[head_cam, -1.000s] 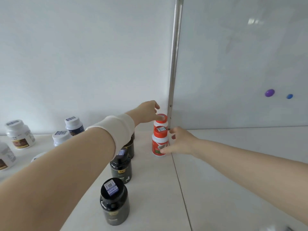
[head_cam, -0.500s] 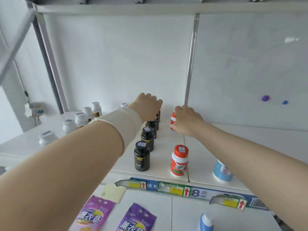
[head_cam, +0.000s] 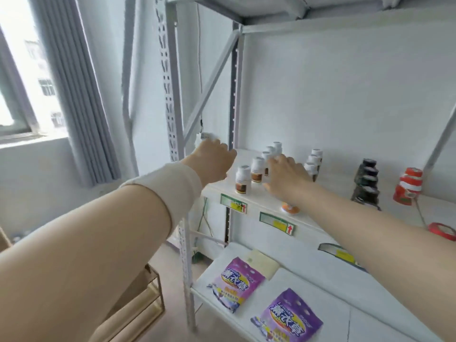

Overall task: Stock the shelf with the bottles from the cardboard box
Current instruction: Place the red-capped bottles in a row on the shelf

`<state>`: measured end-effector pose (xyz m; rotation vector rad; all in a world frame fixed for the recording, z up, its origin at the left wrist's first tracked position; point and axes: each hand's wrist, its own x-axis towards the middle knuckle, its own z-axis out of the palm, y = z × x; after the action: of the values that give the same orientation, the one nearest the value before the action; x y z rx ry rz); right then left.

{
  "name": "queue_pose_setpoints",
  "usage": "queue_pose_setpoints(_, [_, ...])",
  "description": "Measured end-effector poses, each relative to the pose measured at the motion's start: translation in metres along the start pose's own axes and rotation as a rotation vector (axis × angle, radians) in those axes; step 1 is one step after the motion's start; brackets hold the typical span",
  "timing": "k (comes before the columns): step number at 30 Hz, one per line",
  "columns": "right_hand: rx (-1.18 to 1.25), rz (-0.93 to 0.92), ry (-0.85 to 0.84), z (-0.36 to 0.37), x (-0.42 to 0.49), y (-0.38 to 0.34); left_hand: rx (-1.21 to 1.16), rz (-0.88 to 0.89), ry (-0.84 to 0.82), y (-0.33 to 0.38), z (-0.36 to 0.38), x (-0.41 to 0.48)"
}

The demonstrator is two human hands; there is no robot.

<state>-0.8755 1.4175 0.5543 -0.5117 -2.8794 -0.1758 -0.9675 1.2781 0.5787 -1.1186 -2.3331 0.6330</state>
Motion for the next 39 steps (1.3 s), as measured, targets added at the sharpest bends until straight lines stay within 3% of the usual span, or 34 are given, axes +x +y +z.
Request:
queue_pose_setpoints(8, [0.021,-0.359,-0.086,0.060,0.080,-0.264,-0.029,-0.237,-0.279,-0.177,0.167,-0.140])
queue_pose_setpoints(14, [0.018,-0.565,-0.183,0.127,0.108,-0.405,-0.153,-0.381,-0.450,-0.237,0.285,-0.208])
queue_pose_setpoints(24, [-0.076,-0.790,-0.391,0.293,0.201,-0.528,-0.368,-0.451,-0.740,-0.258,0.508,-0.219])
queue_pose_setpoints(31, [-0.094,-0.903,-0.705,0.448,0.264,-0.587,-0.636,-0.573,-0.983,-0.240,0.682,-0.208])
queue_pose_setpoints(39, [-0.089,-0.841,-1.025,0.588,0.279,-0.634,-0.996,-0.727,-1.194,-0.181,0.825,-0.232])
